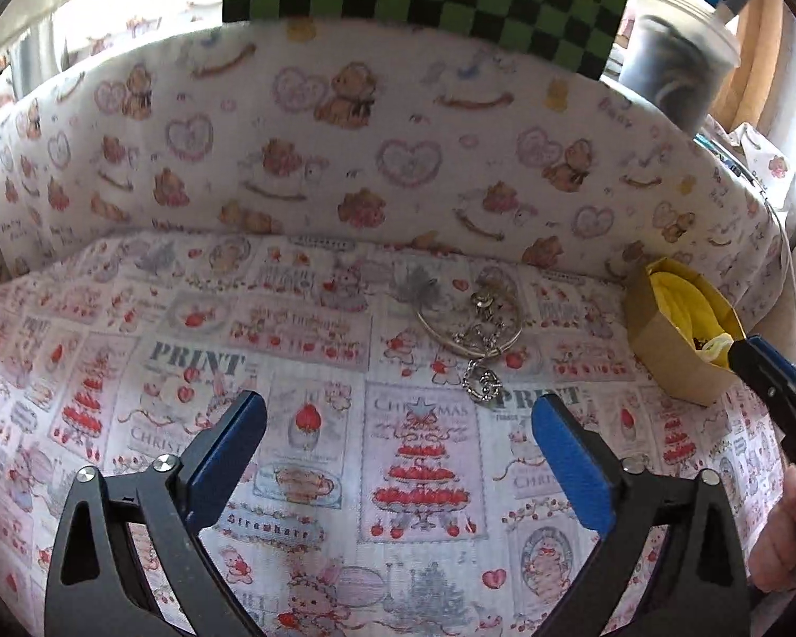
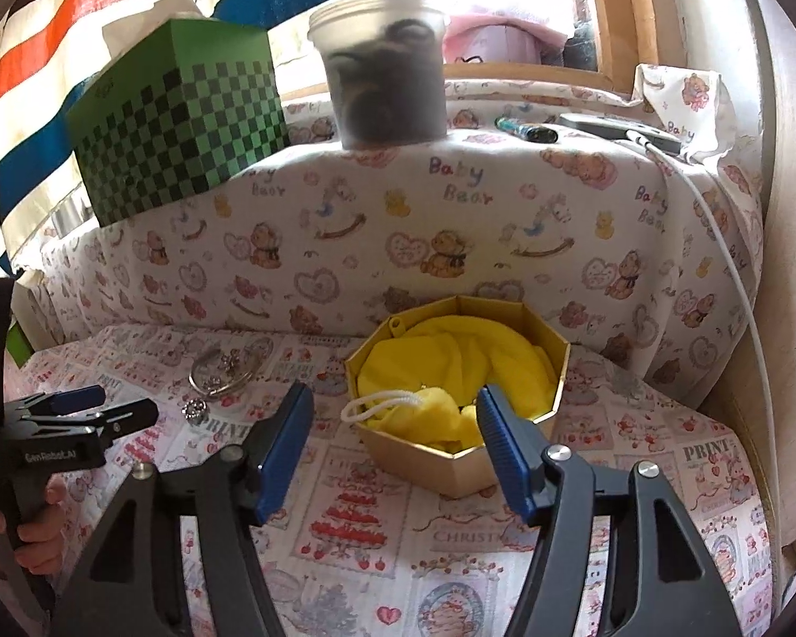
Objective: Organize jewelry
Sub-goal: 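Move the left tool back to the silver keychain pile, then close the left tool on a small silver ring from the pile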
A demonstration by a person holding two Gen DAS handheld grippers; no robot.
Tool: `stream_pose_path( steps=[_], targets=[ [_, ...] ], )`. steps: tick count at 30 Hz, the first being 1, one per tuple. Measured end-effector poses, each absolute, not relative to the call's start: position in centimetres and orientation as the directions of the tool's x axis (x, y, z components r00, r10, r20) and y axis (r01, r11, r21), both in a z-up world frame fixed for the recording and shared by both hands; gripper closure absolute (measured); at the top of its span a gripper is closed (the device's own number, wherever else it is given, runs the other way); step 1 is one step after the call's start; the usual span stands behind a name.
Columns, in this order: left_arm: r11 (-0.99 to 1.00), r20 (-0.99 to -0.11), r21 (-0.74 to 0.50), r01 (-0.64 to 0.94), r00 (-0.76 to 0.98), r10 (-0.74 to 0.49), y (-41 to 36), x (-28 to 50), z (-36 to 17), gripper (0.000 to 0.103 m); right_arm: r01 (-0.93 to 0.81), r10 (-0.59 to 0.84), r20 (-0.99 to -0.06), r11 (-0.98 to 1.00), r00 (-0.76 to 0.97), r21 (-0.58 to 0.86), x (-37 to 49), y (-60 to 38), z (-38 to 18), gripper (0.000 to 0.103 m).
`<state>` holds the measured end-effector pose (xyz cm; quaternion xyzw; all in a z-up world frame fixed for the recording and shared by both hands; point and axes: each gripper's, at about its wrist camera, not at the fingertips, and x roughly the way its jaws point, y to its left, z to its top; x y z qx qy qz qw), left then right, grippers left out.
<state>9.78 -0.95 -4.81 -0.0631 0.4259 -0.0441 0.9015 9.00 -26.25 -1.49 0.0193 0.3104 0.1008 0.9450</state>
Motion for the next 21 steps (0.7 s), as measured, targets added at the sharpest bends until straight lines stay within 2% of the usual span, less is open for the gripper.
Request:
stream_pose_path(
  steps=[1,3,7,9,12,21],
  targets=[
    [0.989,-0.763,-0.144,0.027,0.634,-0.128,-1.0,9.8,-4.8,0.009,-0.183,0.201,-0.589,0.979,0.783,0.092,9.0,-26.1,-1.6,0.041],
    [0.992,-0.765,-0.122,0.042,0.633,-0.121,-1.1,9.7,-4.8,0.024,-0.184,0.193,-0.594,0.98,0.781,0.078,9.1,-25.9,-1.6,0.041],
    [0.981,-0.768,-0.147,0.128,0.61,-0.195,-2.4,9.9,-5.1,0.042,-0.184,0.195,-0.595,0.98,0.78,0.079,9.0,-25.8,-1.6,0.041],
    [0.974,-0.764,-0.153,0.166,0.605,-0.223,-3.1,10.2,-5.2,0.056,-0.181,0.194,-0.598,0.98,0.778,0.082,9.0,-25.8,-1.7,0.041],
    [0.973,-0.782,-0.116,0.199,0.586,-0.214,-4.2,10.7,-5.6,0.069,-0.176,0.195,-0.602,0.98,0.774,0.092,9.2,-26.0,-1.6,0.041],
    [0.971,-0.808,-0.023,0.238,0.567,-0.158,-6.4,13.1,-6.3,0.07,-0.178,0.214,-0.596,0.977,0.774,0.119,8.9,-26.4,-0.9,0.041]
  ],
)
